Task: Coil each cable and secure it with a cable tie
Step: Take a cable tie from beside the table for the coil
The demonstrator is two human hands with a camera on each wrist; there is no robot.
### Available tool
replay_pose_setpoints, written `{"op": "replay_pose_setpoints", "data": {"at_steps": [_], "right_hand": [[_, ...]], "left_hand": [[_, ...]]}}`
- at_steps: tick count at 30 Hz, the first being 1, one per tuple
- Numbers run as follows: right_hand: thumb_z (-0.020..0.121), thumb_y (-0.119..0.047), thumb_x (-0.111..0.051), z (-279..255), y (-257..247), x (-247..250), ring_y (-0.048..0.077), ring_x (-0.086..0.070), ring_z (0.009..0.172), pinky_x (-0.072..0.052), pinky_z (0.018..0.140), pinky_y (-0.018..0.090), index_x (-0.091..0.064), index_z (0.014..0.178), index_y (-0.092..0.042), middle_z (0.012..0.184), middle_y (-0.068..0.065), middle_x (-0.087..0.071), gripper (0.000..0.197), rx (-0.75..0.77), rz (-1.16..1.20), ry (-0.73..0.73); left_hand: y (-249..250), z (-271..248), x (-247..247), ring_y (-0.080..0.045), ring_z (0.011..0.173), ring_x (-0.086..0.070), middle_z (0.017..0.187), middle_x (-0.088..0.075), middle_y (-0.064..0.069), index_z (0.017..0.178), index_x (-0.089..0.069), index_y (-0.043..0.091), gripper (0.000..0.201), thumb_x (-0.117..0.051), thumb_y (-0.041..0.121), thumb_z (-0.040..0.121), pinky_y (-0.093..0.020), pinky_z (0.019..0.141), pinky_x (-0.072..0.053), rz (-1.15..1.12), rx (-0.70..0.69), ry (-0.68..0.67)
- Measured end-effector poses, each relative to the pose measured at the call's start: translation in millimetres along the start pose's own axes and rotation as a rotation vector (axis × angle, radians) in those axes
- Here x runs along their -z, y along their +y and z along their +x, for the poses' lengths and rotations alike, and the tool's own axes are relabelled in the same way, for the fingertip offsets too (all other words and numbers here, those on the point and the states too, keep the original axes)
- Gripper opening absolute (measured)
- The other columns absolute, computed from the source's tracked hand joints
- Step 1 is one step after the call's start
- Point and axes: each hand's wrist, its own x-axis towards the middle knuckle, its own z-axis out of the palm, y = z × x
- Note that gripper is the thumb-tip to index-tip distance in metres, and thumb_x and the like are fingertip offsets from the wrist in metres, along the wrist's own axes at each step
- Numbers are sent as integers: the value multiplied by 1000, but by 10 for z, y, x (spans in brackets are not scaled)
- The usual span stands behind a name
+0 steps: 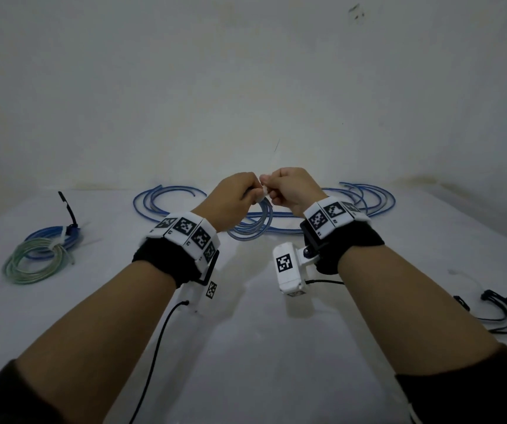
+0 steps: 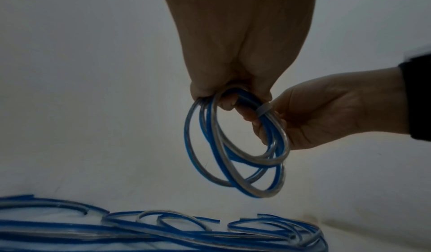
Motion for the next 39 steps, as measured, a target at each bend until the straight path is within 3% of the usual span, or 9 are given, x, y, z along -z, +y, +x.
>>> {"op": "replay_pose_setpoints", "data": {"at_steps": [8,18,20,23,25,27,33,36,39], "right_hand": [[85,-4,-65,60,-37,-42,13,-39,48,-36,46,21,-50,58,-7,59,9,-49,32,-51,-24,43],[88,-10,-62,80,-128,-77,16,-45,49,-42,44,20,-57,64,-3,59,9,-50,25,20,117,139],[92,-24,-56,100,-190,-112,21,-55,59,-51,59,29,-59,77,-2,70,8,-55,27,85,80,216],[93,-37,-49,58,-220,-182,29,-63,94,-52,88,42,-37,140,-8,98,7,-61,56,170,-109,237],[94,-31,-51,-62,-187,-261,25,-64,83,-54,84,43,-6,150,-16,83,2,-59,74,241,-125,157],[93,-29,-55,-141,-131,-352,26,-65,76,-56,79,45,3,150,-15,78,2,-58,83,305,-117,82],[85,-24,-67,-168,-43,-576,27,-65,84,-54,80,46,-48,125,-14,87,5,-63,45,407,-138,103],[80,-20,-71,-183,-35,-630,22,-64,83,-54,79,36,-55,113,-12,86,3,-65,38,434,-143,144],[82,-15,-68,-199,-44,-728,23,-66,86,-56,82,38,-57,117,-10,90,7,-67,37,402,-99,109]], "left_hand": [[32,-49,-14,-15,74,-41,81,-50,0,92,-58,-2,15,-47,8,94,-4,61,-31,38,-39,32],[20,57,55,-5,66,-46,77,-57,2,92,-61,4,15,-48,12,94,-4,59,-33,-43,15,55],[4,106,102,-2,67,-49,75,-59,6,89,-62,10,13,-51,16,94,-4,58,-35,-122,92,161],[-42,132,177,-1,73,-53,79,-62,6,90,-64,11,15,-53,22,93,-4,64,-37,-266,209,389],[-53,149,220,-8,83,-58,88,-64,2,99,-65,10,20,-51,23,94,-15,77,-43,-352,276,447],[-25,144,251,-14,92,-58,97,-63,-1,109,-64,9,26,-44,22,97,-27,87,-46,-416,323,443],[40,-5,290,-10,92,-62,104,-65,-3,116,-60,8,31,-36,18,101,-16,79,-52,-756,333,358],[-3,-103,324,-18,105,-61,113,-65,-8,114,-61,11,31,-35,21,101,-30,92,-50,-781,324,296],[-91,-201,404,-17,109,-60,116,-64,-7,117,-60,11,30,-37,20,100,-24,88,-52,-787,321,269]]}}
